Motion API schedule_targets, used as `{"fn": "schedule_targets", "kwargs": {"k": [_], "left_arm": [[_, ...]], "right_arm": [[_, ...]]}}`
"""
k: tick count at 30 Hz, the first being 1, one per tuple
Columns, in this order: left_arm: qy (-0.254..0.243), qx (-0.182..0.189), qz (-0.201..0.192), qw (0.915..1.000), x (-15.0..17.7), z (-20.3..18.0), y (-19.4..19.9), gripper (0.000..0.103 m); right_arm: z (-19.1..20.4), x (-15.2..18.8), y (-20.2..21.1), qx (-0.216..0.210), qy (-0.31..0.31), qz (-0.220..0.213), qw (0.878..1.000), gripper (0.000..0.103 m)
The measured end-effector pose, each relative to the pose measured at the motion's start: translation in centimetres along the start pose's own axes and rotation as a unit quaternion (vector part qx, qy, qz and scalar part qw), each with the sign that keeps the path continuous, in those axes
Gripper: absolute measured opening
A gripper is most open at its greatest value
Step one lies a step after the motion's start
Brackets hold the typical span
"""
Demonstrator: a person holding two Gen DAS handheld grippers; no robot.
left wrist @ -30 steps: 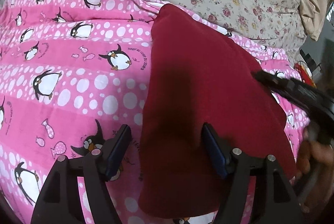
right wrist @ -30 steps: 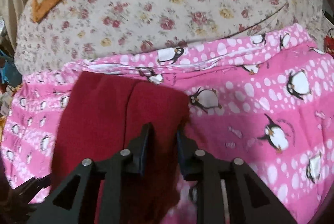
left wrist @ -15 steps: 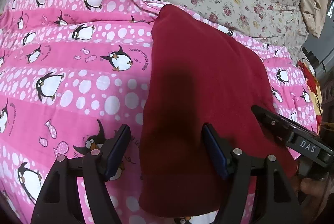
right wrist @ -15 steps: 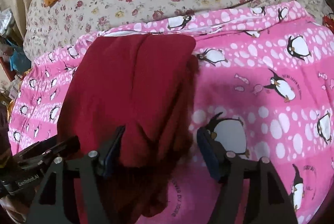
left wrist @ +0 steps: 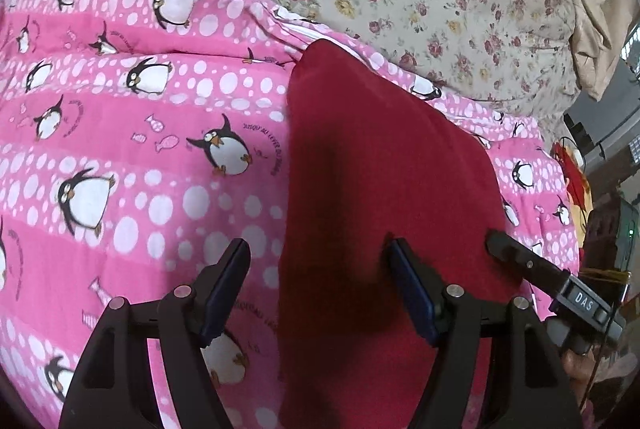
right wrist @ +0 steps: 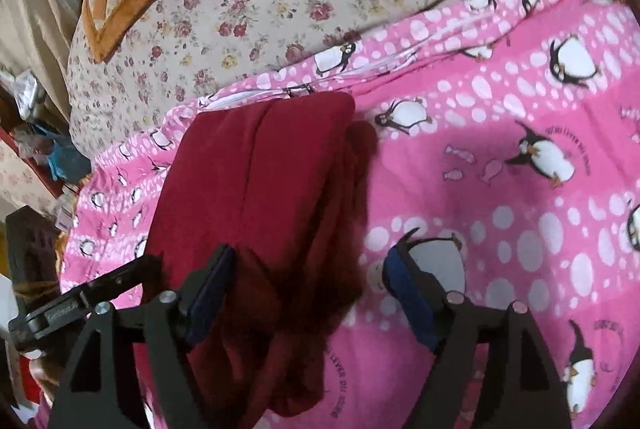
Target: Fold small clothes
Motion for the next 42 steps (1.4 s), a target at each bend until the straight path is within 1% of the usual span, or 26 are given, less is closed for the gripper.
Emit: {"fn": "schedule_targets", "kwargs": {"k": [5,13,17,26,31,32,34,35,36,37,38,40,42], "left_arm": [[0.002,0.031,0.016,0.9994,-0.7,-0.5,-1.1,0.052],[-0.023,0.032,0.029,0.9988,-1.5,-1.3,-2.8,0.052],[-0.022,0.041,0.033,0.9984,-1.7,-1.1,-3.1,0.052],[-0.02,0.057,0.032,0.9977,-1.8,-0.9,-3.7,0.054],[-0.016,0.062,0.036,0.9973,-1.8,-0.9,-3.9,0.054],[-0.019,0.06,0.035,0.9974,-1.8,-0.9,-3.9,0.054],[-0.033,0.055,0.031,0.9975,-1.7,-1.1,-3.8,0.048],[-0.041,0.054,0.027,0.9973,-1.6,-1.3,-3.6,0.045],[-0.046,0.057,0.023,0.9971,-1.6,-1.4,-3.4,0.038],[-0.048,0.059,0.021,0.9969,-1.6,-1.5,-3.1,0.032],[-0.05,0.061,0.017,0.9967,-1.5,-1.6,-2.8,0.03],[-0.047,0.069,0.013,0.9964,-1.4,-1.5,-1.7,0.021],[-0.039,0.079,0.009,0.9961,-1.2,-1.3,-0.5,0.019]], "right_arm": [[0.0,-0.1,-1.0,0.0,0.001,0.007,1.0,0.085],[0.3,-0.5,-2.6,-0.017,0.01,0.02,1.0,0.087],[0.5,-0.7,-3.3,-0.027,0.013,0.021,0.999,0.089],[1.0,-1.1,-4.4,-0.028,0.033,0.019,0.999,0.093],[1.3,-1.2,-4.7,-0.024,0.031,0.014,0.999,0.094],[1.4,-1.2,-4.6,-0.023,0.033,0.013,0.999,0.093],[1.9,-1.2,-4.4,-0.036,0.038,0.012,0.999,0.07],[2.2,-1.1,-4.1,-0.028,0.045,0.008,0.999,0.068],[2.7,-1.1,-3.7,-0.02,0.057,0.004,0.998,0.06],[3.0,-1.1,-3.5,-0.017,0.062,0.002,0.998,0.055],[3.4,-1.1,-3.0,-0.014,0.067,-0.001,0.998,0.054],[3.8,-1.2,-2.3,-0.018,0.068,-0.002,0.998,0.049],[4.3,-1.2,-1.3,-0.029,0.064,-0.002,0.998,0.048]]}}
Point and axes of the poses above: each gripper's, at about its wrist camera, not at the fingertips, and y roughly against the way its jaws point, z to its left, x to its underside, the point moved 6 cm from there along -y, roughly the way its jaws point
